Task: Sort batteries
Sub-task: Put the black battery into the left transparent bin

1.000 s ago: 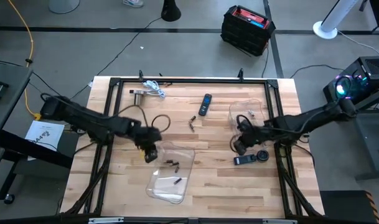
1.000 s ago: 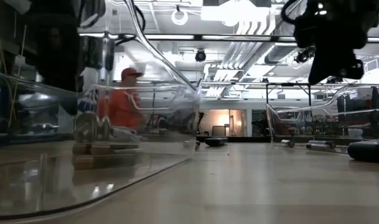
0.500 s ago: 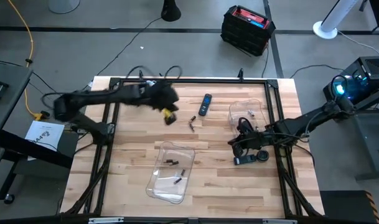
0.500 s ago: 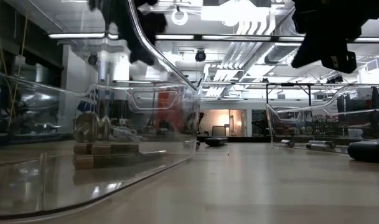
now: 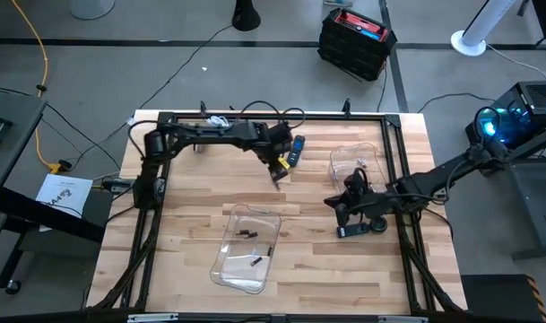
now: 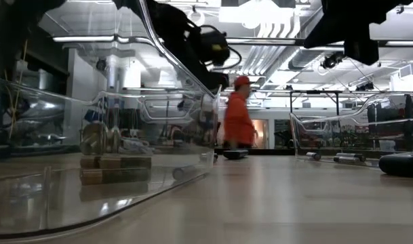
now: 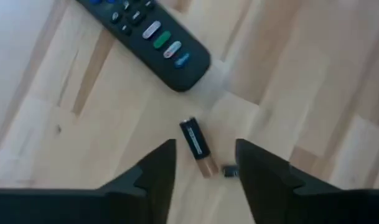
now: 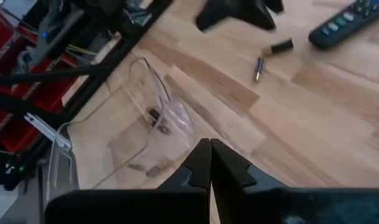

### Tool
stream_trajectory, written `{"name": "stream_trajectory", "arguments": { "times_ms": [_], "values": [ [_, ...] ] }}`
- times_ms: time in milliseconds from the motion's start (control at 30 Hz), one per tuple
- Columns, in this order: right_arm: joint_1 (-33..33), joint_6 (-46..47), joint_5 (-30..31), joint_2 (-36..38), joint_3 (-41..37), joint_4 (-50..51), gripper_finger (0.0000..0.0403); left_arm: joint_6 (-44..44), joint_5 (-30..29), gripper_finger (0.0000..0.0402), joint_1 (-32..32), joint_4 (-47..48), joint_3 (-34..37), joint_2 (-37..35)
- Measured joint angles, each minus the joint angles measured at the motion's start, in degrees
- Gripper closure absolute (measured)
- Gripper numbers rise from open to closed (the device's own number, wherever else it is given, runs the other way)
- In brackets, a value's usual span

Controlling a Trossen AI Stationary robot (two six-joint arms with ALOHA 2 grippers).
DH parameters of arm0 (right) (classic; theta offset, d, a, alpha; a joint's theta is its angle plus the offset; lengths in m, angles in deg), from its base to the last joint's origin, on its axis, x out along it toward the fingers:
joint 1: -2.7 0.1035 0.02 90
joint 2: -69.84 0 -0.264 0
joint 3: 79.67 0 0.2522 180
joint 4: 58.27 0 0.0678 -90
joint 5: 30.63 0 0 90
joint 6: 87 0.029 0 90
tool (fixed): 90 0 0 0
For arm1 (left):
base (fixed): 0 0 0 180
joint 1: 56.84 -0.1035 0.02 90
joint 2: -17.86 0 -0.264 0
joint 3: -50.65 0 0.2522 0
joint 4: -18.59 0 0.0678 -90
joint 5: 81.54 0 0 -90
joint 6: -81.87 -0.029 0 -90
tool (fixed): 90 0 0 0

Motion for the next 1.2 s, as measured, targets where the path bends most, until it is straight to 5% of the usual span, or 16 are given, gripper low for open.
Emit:
{"name": "stream_trajectory", "arguments": {
  "times_ms": [233, 467, 567, 700, 767, 1033, 1200],
  "values": [
    [1.6, 0.4, 2.7, 0.0, 0.3, 0.6, 0.0403, 4.4, 1.8, 0.0181, 0.1, 0.7, -2.2, 6.0],
    [1.6, 0.0, 4.3, 0.0, 0.3, 1.4, 0.0403, 5.7, -2.6, 0.0179, 0.3, 0.1, -2.4, 9.4],
    [1.6, 0.0, 5.7, 0.0, 0.3, 1.5, 0.0403, 7.4, -3.4, 0.0217, 0.3, 1.4, -2.6, 10.9],
    [1.6, 0.0, 6.2, 0.0, 0.3, 1.5, 0.0403, 6.5, -1.4, 0.0352, -0.1, 3.3, -2.6, 10.7],
    [1.6, 0.0, 6.2, 0.0, 0.3, 1.5, 0.0403, 5.0, -0.2, 0.0373, -0.4, 4.6, -2.5, 9.4],
    [1.6, -0.9, 6.5, 0.0, 0.3, 1.5, 0.0403, -4.5, 3.4, 0.0373, -0.8, 9.3, -0.9, -8.4],
    [1.6, -1.0, 6.4, 0.0, 0.3, 1.5, 0.0403, -8.6, 14.3, 0.0373, 6.1, 9.3, 6.3, -22.9]
  ]
}}
